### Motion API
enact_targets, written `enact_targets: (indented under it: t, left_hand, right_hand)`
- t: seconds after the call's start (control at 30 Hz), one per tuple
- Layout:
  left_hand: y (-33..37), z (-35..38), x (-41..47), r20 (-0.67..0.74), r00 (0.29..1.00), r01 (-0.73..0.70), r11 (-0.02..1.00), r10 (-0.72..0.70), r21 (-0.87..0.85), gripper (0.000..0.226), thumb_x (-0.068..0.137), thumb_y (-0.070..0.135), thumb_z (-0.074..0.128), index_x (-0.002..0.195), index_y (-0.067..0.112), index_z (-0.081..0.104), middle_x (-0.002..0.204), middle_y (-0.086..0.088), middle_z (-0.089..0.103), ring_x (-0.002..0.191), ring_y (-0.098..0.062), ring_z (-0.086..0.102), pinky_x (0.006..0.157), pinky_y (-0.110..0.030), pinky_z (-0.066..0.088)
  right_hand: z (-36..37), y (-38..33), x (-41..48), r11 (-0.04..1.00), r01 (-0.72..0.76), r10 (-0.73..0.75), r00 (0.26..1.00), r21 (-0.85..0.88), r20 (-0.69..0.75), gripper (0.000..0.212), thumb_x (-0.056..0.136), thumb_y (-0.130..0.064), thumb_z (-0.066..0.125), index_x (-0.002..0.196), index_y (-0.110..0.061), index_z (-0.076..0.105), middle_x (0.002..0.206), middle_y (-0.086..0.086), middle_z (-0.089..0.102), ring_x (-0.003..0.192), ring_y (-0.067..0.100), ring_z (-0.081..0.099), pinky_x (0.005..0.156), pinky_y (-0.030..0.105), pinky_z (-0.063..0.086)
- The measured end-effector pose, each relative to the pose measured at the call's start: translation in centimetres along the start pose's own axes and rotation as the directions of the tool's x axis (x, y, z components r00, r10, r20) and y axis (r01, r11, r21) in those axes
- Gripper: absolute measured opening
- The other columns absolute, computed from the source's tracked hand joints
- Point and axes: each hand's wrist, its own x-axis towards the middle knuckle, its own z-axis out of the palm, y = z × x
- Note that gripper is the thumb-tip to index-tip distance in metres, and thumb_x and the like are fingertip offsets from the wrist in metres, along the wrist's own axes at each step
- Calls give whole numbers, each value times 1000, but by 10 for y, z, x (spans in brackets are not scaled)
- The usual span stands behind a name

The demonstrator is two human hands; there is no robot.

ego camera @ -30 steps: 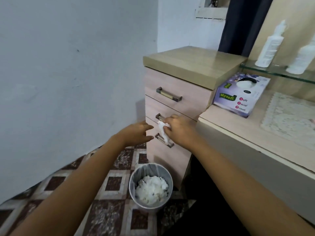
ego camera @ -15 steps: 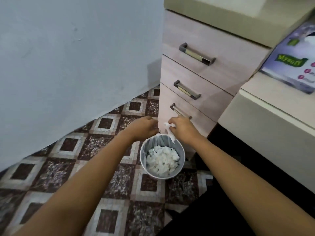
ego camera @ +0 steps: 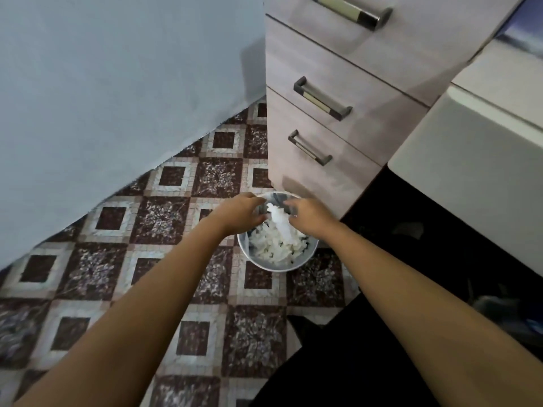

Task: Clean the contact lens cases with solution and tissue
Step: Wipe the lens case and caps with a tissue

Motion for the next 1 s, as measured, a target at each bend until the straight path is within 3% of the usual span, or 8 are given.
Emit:
enact_targets:
  t: [0.2,0.37,0.5,0.6,0.8,1.0]
  left_hand:
    - [-1,0,1,-3,1000,7,1000,-7,6,52,93,35,51,138,12,42,137,-13,45,123,-29,47,102,-40,39]
    - [4,-9,0,-17,1000,-7,1000,7,2,53,93,35,51,140,12,39,140,-11,42,125,-28,45,103,-39,38]
    - [7,-24,-4,-59,998,-24,1000,25,7,53,92,35,53,139,14,40,140,-9,44,121,-26,49,102,-39,41]
    - [11,-38,-9,-94,994,-45,999,47,27,52,92,36,53,139,15,40,140,-8,43,119,-25,51,101,-38,42]
    - [20,-71,-20,-174,982,-59,996,71,71,54,91,38,53,139,17,40,143,-8,41,122,-24,49,101,-37,42]
    - [47,-128,-36,-338,926,-133,982,171,132,52,91,32,56,137,12,43,141,-11,44,123,-27,48,104,-39,39]
  right_hand:
    - [-4,7,-4,1000,8,-8,1000,-6,-15,35,91,-8,47,125,-6,55,131,15,52,116,27,50,89,27,39]
    - [-13,2,-7,998,44,-44,999,-55,3,33,93,-17,46,122,-5,55,126,16,56,113,31,53,96,41,44]
    - [-29,-5,-9,985,113,-117,993,-131,-20,34,93,-24,47,120,-5,56,131,16,53,122,30,47,98,36,42]
    - [-44,-12,-12,971,151,-160,987,-185,-34,43,94,-24,46,133,-7,47,138,13,46,128,27,42,103,34,37]
    - [-75,-26,-23,939,205,-237,967,-278,-90,46,94,-26,44,137,-10,41,142,11,42,131,25,38,107,38,34]
    - [-125,-53,-45,884,270,-369,905,-382,-212,46,94,-24,43,138,-9,38,141,9,43,131,23,37,107,34,33]
